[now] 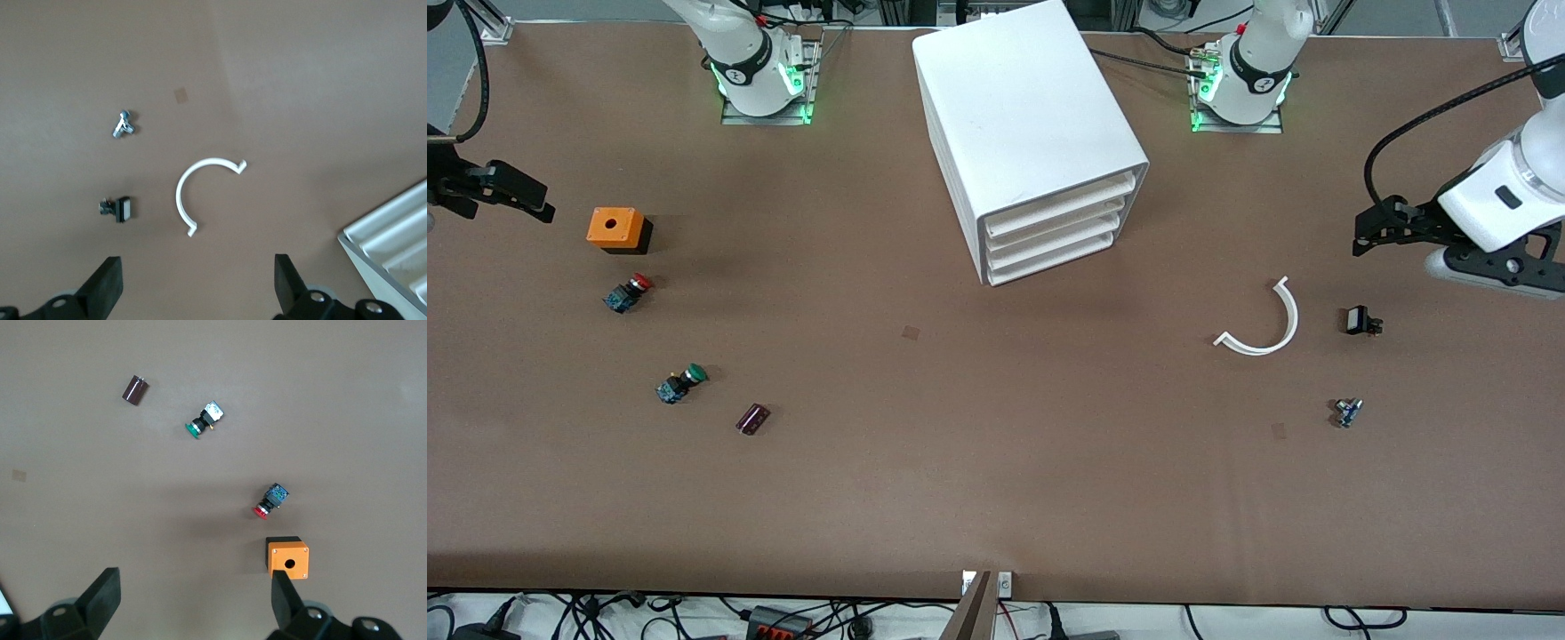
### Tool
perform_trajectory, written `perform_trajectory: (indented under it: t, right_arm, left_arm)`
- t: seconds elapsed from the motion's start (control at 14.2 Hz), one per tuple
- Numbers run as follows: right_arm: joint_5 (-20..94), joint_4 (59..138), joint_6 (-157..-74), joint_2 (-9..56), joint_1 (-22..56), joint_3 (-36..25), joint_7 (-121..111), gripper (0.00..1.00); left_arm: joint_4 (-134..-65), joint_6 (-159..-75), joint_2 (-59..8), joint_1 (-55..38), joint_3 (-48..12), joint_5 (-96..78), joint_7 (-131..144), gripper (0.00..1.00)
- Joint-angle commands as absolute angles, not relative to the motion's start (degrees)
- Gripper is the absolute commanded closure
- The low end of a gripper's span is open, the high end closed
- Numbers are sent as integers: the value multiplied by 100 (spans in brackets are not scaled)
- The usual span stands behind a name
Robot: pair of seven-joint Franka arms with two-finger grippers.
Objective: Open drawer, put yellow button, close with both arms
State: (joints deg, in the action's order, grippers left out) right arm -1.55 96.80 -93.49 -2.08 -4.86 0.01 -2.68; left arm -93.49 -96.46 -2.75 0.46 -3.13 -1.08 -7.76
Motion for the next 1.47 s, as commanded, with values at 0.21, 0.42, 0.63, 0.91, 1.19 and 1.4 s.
perform_trajectory:
  t: [0.21,0.42,0.63,0.91,1.19,1.4]
  right_arm:
    - [-229,9826,-9387,-387,-466,18,-299,0]
    - [-229,9826,-9395,-387,-431,18,-299,0]
    - [-246,9826,-9396,-387,-369,18,-316,0]
    - [-299,9826,-9378,-387,-369,18,-316,0]
    - [-299,9844,-9378,-378,-360,18,-316,0]
    - [-299,9844,-9378,-378,-369,18,-316,0]
  left_arm:
    - [-9775,-9662,106,-132,-158,-176,-870,0]
    - [-9650,-9519,44,-123,-167,-176,-826,0]
    - [-9650,-9501,53,-123,-193,-176,-800,0]
    - [-9650,-9501,44,-132,-193,-167,-782,0]
    - [-9642,-9501,44,-123,-193,-167,-773,0]
    - [-9642,-9501,44,-123,-193,-167,-765,0]
